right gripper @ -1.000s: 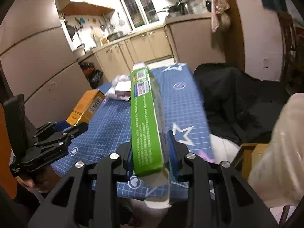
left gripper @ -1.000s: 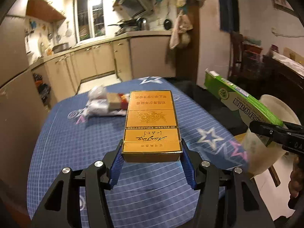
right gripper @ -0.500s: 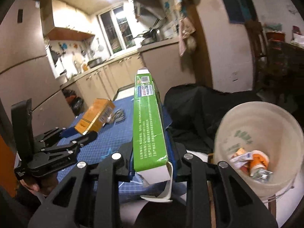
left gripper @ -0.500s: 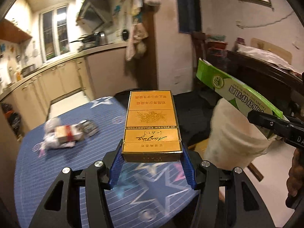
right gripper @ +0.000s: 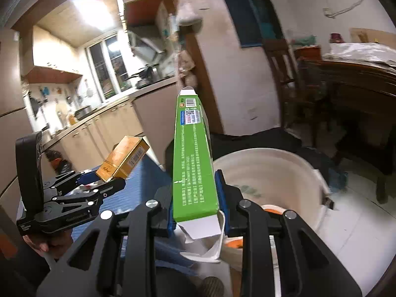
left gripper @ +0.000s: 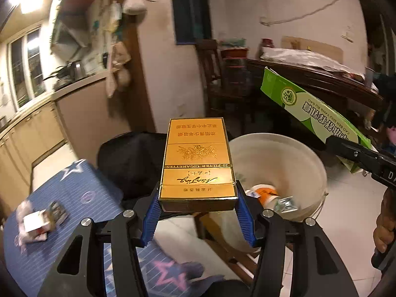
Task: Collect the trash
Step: 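Carry the gold box and green box in both tools over the white bucket, then open both tools to drop the gold and green boxes into the bucket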
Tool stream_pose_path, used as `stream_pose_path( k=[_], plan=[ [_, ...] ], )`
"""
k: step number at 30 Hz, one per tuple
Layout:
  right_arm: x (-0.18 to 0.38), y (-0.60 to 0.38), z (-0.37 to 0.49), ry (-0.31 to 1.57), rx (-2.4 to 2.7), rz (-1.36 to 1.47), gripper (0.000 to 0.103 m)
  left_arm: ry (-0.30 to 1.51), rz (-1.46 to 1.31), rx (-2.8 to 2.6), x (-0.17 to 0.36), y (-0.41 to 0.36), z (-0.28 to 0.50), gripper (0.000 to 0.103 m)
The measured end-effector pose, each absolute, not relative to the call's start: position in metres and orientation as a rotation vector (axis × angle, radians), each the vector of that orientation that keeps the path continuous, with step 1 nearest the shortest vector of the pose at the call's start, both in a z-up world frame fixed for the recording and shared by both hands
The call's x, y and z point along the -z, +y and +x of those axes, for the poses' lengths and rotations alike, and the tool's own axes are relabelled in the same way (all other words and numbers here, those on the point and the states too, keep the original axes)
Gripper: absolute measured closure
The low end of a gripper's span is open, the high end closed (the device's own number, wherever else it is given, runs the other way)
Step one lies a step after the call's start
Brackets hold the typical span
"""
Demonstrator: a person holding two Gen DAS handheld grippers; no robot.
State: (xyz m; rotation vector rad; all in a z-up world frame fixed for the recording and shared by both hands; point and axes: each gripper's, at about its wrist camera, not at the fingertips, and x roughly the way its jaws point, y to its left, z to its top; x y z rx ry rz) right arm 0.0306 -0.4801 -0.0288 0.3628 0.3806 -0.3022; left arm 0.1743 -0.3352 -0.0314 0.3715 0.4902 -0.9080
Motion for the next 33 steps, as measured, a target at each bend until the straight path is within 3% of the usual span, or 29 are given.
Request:
stream_pose_path(
  k=[15, 17, 18, 19, 33],
  plan=[
    [0.064, -0.54, 0.033, 0.465, 0.428, 0.387, 0.077, 0.488, 0.486, 1.029, 0.067, -0.459, 0.177, 0.045],
    [0.072, -0.544, 0.044, 0.511, 0.439, 0.375, 0.072, 0.501, 0.498, 1.004, 0.074, -0.469, 0.182, 0.029],
    [0.076, -0.547, 0.048, 0.523, 0.451, 0.379, 0.06, 0.505, 0.499, 0.983, 0.077, -0.472, 0.185, 0.021],
    [0.079, -0.55, 0.049, 0.524, 0.453, 0.387, 0.05, 0.5, 0.494, 0.97, 0.08, -0.474, 0.187, 0.02],
    [0.084, -0.543, 0.05, 0.514, 0.459, 0.359, 0.05, 0.502, 0.478, 0.897, 0.079, -0.456, 0.2, 0.02]
  ],
)
